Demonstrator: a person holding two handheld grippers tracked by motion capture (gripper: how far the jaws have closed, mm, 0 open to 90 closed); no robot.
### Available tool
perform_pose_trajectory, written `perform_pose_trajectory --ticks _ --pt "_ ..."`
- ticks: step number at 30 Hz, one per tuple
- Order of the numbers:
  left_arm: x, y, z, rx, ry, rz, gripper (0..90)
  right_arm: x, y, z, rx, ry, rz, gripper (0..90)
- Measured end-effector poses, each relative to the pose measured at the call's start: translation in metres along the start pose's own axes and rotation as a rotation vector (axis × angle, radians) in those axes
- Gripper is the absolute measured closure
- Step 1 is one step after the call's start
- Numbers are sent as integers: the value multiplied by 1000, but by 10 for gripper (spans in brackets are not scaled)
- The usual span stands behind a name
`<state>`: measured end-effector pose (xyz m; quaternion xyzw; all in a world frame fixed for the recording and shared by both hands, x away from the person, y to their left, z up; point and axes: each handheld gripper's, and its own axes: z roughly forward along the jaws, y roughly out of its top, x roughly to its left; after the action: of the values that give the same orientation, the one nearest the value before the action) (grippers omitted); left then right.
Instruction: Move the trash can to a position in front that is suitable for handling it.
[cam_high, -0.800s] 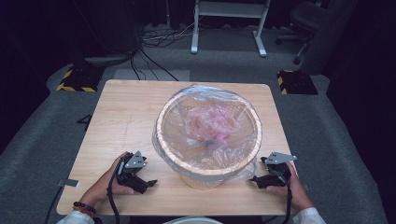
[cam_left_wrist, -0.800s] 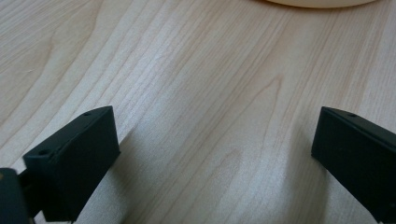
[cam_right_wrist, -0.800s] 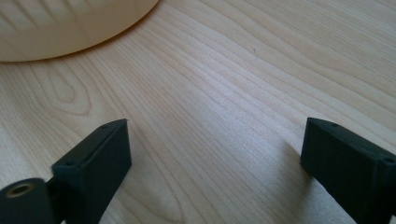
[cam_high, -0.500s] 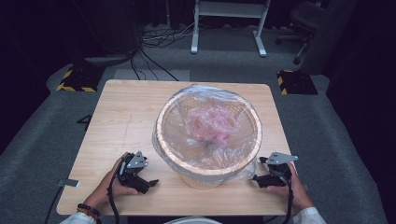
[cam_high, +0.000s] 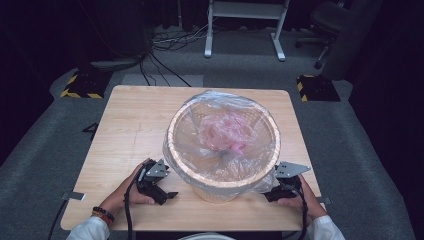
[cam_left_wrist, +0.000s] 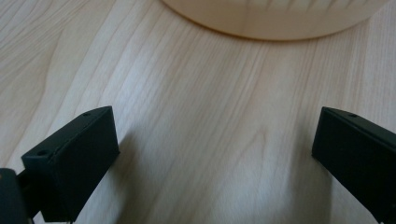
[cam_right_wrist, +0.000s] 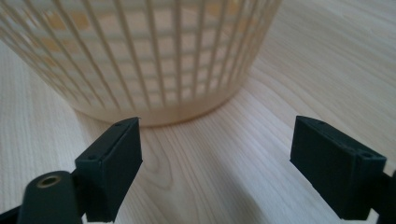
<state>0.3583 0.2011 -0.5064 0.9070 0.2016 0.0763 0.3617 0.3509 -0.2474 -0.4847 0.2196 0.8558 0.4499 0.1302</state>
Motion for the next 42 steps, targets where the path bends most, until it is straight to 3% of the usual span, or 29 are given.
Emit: perform_pose_trajectory --ticks 7,12,17,22,23,25,26,28,30,33,36,39,40,42 --pt "6 19 17 4 -25 24 2 1 13 14 -18 55 -28 167" --pt "6 25 23 -7 -33 32 3 1 19 25 -30 103 -30 159" --pt "5 26 24 0 -39 30 4 3 26 34 -27 104 -57 162" --pt "9 23 20 7 -18 33 12 0 31 43 -34 95 -58 156" --pt "7 22 21 -10 -23 7 12 -1 31 46 -41 92 -48 173" --pt "7 22 20 -8 -22 3 11 0 32 48 -31 80 -52 183" --pt "8 20 18 -3 -10 12 12 2 33 52 -7 50 -73 183" --pt "7 19 16 6 -9 10 12 3 33 52 2 50 -75 187" --pt "5 13 12 -5 7 -14 12 2 31 48 41 34 -75 195" --pt "1 2 1 1 23 -13 12 -9 13 31 122 -16 -20 196" --pt "-5 -11 -10 1 25 -20 11 -16 -5 17 143 -55 35 192" --pt "-10 -21 -20 1 85 -81 11 -18 -15 8 138 -78 63 187" --pt "-13 -27 -25 1 112 -107 11 -19 -22 2 151 -115 92 178" --pt "-14 -31 -29 0 117 -118 12 -18 -25 -1 141 -157 108 175"
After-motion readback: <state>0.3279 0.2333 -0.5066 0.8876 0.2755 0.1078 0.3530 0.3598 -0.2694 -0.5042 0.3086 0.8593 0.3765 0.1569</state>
